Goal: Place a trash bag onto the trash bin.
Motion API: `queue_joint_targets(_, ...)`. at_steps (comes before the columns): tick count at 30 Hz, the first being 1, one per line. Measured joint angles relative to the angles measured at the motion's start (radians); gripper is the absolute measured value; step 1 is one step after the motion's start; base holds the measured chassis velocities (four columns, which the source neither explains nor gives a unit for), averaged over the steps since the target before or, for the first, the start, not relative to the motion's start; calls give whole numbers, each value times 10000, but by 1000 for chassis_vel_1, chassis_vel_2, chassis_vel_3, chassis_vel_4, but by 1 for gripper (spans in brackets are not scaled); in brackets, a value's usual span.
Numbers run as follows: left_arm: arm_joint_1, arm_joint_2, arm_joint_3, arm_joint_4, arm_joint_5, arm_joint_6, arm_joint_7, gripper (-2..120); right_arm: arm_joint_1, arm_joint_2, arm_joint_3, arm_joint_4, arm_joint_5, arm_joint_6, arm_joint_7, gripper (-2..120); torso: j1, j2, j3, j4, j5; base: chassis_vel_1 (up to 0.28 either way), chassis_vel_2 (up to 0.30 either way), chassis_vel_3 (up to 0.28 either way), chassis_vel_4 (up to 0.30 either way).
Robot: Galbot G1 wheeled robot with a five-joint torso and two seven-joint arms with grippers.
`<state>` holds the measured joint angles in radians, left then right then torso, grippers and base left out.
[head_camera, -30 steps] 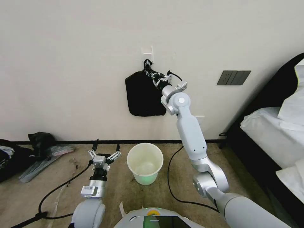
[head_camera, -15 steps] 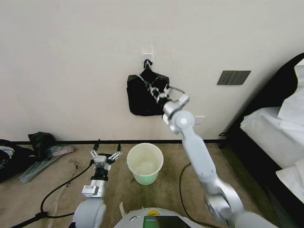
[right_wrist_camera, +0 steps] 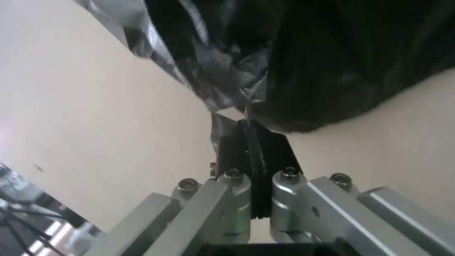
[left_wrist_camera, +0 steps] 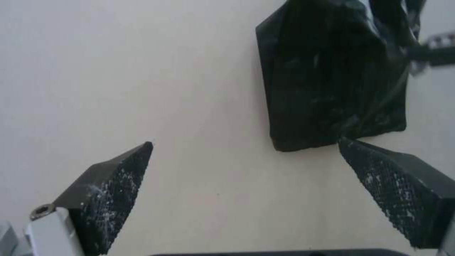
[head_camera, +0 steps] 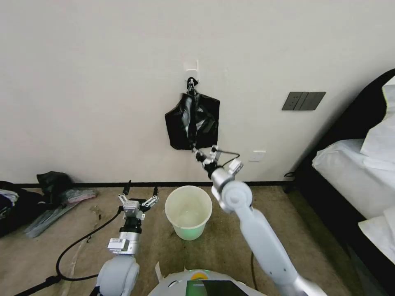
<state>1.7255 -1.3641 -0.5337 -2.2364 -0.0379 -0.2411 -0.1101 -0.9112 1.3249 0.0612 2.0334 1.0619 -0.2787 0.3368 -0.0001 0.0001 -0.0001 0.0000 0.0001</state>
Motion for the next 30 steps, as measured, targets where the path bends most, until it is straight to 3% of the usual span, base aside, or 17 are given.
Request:
queue_joint_targets(12, -11, 13, 0, 9, -24, 4, -3, 100, -1416, -718, -1050, 412, -2307, 591, -315, 0, 0, 0, 0, 0, 0, 0, 0, 0, 0)
queue_joint_targets(30, -58, 53, 174, 52, -31, 8, -4, 100, -2778, -977, -1208, 492, -3767, 1123, -744, 0, 0, 0, 1, 0, 0, 0, 0, 0, 0)
